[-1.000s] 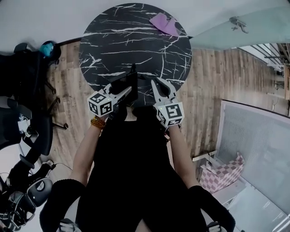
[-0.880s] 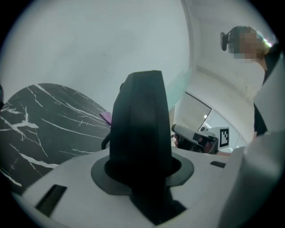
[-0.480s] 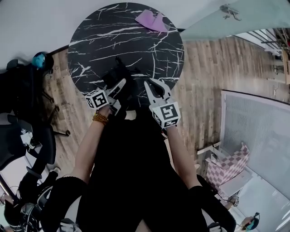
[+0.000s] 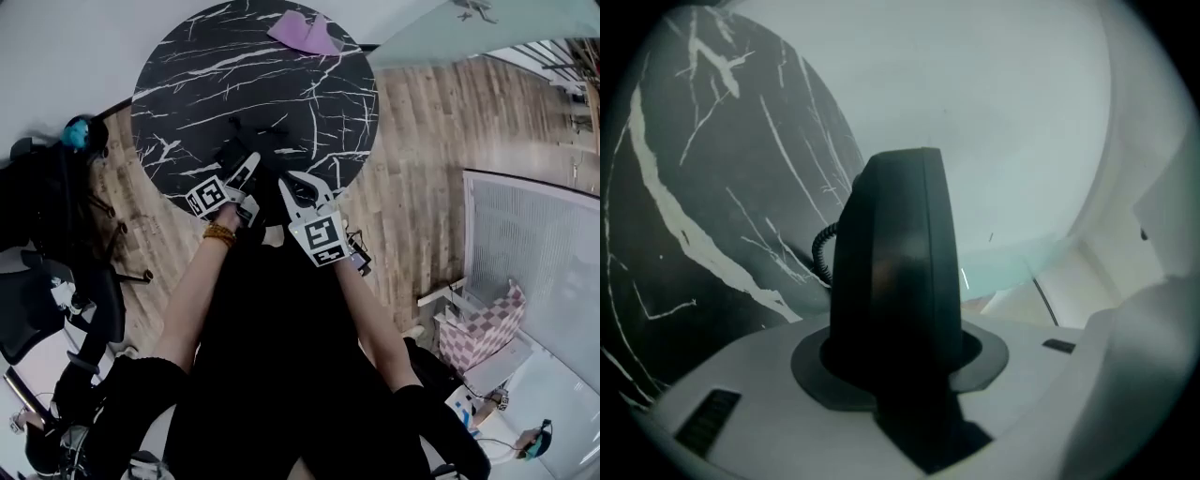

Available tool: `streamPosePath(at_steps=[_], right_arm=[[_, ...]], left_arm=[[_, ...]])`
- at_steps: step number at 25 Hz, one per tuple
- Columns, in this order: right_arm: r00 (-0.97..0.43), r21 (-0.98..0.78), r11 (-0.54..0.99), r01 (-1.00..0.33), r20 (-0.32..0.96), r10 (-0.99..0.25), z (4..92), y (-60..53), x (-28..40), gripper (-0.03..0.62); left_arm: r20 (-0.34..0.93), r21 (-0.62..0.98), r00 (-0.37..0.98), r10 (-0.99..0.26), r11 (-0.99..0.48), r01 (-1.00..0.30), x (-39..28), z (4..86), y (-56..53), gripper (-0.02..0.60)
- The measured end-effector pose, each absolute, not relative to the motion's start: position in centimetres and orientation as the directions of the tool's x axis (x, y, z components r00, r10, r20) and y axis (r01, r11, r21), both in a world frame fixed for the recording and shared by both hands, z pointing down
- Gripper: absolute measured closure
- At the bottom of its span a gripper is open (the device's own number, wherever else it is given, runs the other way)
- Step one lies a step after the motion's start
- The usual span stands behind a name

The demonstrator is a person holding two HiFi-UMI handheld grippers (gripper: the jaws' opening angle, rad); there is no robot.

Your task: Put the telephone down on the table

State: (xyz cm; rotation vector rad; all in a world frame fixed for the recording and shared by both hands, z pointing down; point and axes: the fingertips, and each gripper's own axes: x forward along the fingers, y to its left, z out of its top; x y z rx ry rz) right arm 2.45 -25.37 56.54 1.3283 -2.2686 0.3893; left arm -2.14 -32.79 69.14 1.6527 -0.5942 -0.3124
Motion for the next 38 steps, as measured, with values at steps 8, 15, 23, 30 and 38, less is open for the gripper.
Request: streamPosePath(at_steps=[8, 15, 23, 30, 38], right_arm=[[-0.404, -0.007, 0.510, -0.860, 0.619, -0.673, 60.7, -25.7, 1.0, 0.540], [-0.385, -0.006, 0.518, -0.855, 0.676, -0.629, 63.9, -26.3, 0.0, 0.540], [-0.349, 0.012, 0.525, -0.851, 0.734, -0.582, 67.3, -27.4, -1.2, 0.540], [-0.317, 0.043, 0.557, -0.830, 0.785, -0.532, 70.2, -27.5, -2.0, 0.540], [-0.286, 0.073, 0.546, -0.835, 0.789, -0.543, 71.2, -28.7, -2.3, 0.540]], left_arm=[[0.138, 0.986, 0.805, -0.576, 0.002, -0.167, -1.5, 71.3, -33.6, 0.413], [0.131, 0.991, 0.767, -0.628, 0.095, -0.091, -2.6, 73.3, -34.1, 0.413], [0.212, 0.974, 0.718, -0.663, 0.207, -0.095, -4.4, 75.3, -33.4, 0.407], [0.323, 0.937, 0.686, -0.652, 0.320, -0.137, -5.3, 77.1, -32.9, 0.391], [0.376, 0.923, 0.683, -0.627, 0.321, -0.213, -5.7, 77.3, -32.9, 0.371]])
